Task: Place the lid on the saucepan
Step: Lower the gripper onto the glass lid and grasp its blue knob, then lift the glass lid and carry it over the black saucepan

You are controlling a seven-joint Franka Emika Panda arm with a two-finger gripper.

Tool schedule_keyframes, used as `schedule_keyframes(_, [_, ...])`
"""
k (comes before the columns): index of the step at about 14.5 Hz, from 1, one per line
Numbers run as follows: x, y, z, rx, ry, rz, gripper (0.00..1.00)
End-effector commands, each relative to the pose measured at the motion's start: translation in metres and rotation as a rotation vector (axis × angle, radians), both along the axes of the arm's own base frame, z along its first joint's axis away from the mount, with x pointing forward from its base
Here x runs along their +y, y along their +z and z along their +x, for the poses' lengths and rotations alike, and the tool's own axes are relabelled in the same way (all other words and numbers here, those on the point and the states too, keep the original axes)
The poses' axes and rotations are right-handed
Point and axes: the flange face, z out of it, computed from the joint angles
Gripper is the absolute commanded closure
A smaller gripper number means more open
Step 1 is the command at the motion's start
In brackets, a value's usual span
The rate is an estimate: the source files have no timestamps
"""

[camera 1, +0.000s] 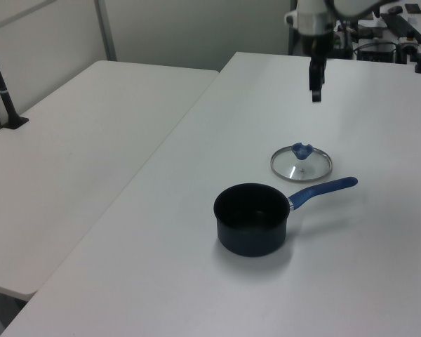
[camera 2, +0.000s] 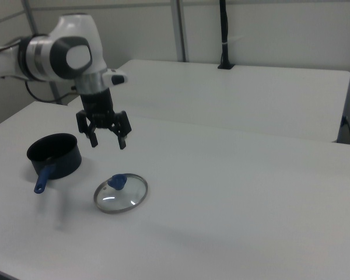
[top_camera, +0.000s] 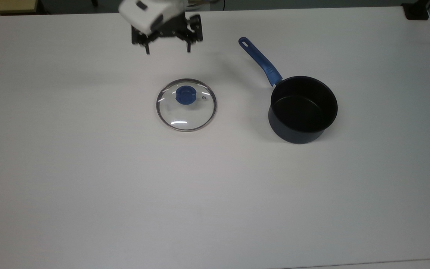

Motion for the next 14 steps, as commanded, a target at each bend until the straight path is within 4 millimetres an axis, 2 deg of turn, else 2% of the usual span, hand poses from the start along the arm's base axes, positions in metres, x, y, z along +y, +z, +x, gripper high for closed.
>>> schedule_keyframes(1, [0.023, -0.063, 0.012, 0.025, 0.050, 0.038, 0.00])
schedule_keyframes(4, [0.034, -0.109, 0.025, 0.045, 0.055, 0.058, 0.04])
schedule_keyframes(6, [0.032, -0.121, 0.028, 0.041, 0.053, 0.058, 0.08])
schedule_keyframes(8, [0.032, -0.133, 0.027, 0.044, 0.052, 0.059, 0.15])
schedule_keyframes(11, [0.031, -0.150, 0.025, 0.027, 0.026, 0.058, 0.20])
schedule_keyframes(12, [0.031, -0.155, 0.023, 0.023, -0.002, 0.056, 0.27])
schedule_keyframes(13, [0.032, -0.156, 0.023, 0.012, -0.012, 0.056, 0.29])
schedule_keyframes(14, [0.033, -0.159, 0.021, 0.018, -0.012, 0.055, 0.38])
